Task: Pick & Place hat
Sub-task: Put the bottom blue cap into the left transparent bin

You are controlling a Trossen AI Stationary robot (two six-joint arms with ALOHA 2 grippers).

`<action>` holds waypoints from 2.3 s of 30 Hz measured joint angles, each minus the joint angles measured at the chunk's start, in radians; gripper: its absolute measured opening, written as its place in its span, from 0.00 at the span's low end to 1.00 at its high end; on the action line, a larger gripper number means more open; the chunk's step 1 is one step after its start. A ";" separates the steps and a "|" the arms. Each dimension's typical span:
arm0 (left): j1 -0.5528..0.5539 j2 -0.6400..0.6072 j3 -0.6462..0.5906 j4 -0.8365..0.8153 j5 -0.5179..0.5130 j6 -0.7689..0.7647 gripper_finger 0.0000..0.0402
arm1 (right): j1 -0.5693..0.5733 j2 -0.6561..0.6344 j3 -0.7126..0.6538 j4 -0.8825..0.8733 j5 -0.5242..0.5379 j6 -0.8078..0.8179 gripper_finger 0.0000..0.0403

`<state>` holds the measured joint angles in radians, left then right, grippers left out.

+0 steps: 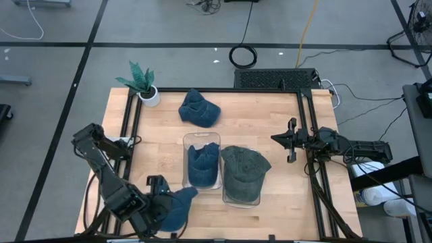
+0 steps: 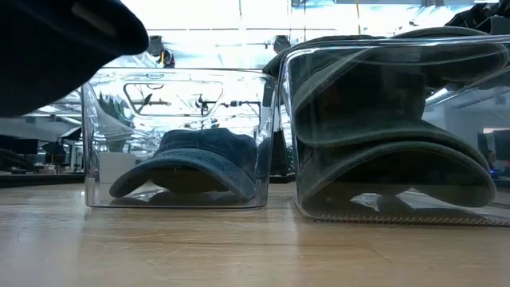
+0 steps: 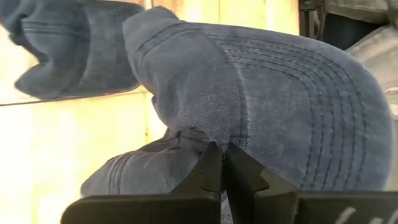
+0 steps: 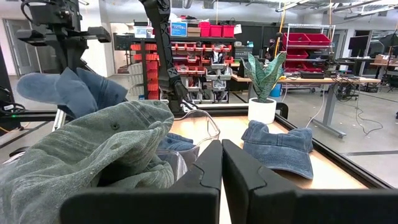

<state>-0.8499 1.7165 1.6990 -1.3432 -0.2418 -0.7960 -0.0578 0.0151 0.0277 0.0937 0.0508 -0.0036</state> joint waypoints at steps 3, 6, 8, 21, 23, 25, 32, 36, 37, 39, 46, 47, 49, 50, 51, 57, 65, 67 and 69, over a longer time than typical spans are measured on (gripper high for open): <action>-0.015 0.000 0.023 -0.040 -0.027 -0.032 0.01 | 0.000 0.000 0.000 0.000 0.000 0.000 0.00; -0.029 0.000 0.048 -0.079 -0.042 -0.057 0.01 | 0.000 0.000 0.000 0.000 0.000 0.000 0.00; -0.037 0.000 0.067 -0.105 -0.056 -0.066 0.01 | 0.000 0.000 0.000 0.000 0.000 0.000 0.00; -0.062 0.000 0.194 -0.230 -0.120 -0.082 0.01 | 0.000 0.000 0.000 0.000 0.000 0.000 0.00; -0.061 0.000 0.209 -0.229 -0.127 -0.069 0.01 | 0.000 0.000 0.000 0.000 0.000 0.000 0.00; -0.061 0.000 0.223 -0.227 -0.128 -0.051 0.01 | 0.000 0.000 0.000 0.000 0.000 0.000 0.00; -0.061 0.000 0.251 -0.228 -0.138 -0.012 0.01 | 0.000 0.000 0.000 0.000 0.000 0.000 0.00; -0.059 0.000 0.272 -0.228 -0.169 0.039 0.01 | 0.000 0.000 0.000 0.000 0.000 0.000 0.00; -0.057 0.000 0.277 -0.228 -0.178 0.057 0.01 | 0.000 0.000 0.000 0.000 0.000 0.000 0.00; -0.050 0.000 0.284 -0.228 -0.194 0.094 0.01 | 0.000 0.000 0.000 0.000 0.000 0.000 0.00; -0.003 0.000 0.289 -0.228 -0.281 0.222 0.01 | 0.000 0.000 0.000 0.000 0.000 0.000 0.00; 0.008 0.000 0.289 -0.228 -0.285 0.235 0.01 | 0.000 0.000 0.000 0.000 0.000 0.000 0.00; 0.026 0.000 0.289 -0.228 -0.301 0.245 0.01 | 0.000 0.000 0.000 0.000 0.000 0.000 0.00; 0.036 0.000 0.289 -0.228 -0.313 0.249 0.02 | 0.000 0.000 0.000 0.000 0.000 0.000 0.00; 0.045 0.000 0.289 -0.228 -0.318 0.255 0.02 | 0.000 0.000 0.000 0.000 0.000 0.000 0.00; 0.095 0.000 0.289 -0.228 -0.361 0.287 0.02 | 0.000 0.000 0.000 0.000 0.000 0.000 0.00; 0.142 0.000 0.289 -0.228 -0.403 0.303 0.02 | 0.000 0.000 0.000 0.000 0.000 0.000 0.00; 0.152 0.000 0.289 -0.228 -0.420 0.302 0.01 | 0.000 0.000 0.000 0.000 0.000 0.000 0.00; 0.161 0.000 0.289 -0.228 -0.441 0.289 0.01 | 0.000 0.000 0.000 0.000 0.000 0.000 0.00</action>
<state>-0.6885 1.7161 1.9881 -1.5709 -0.6823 -0.5065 -0.0579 0.0151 0.0277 0.0939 0.0505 -0.0036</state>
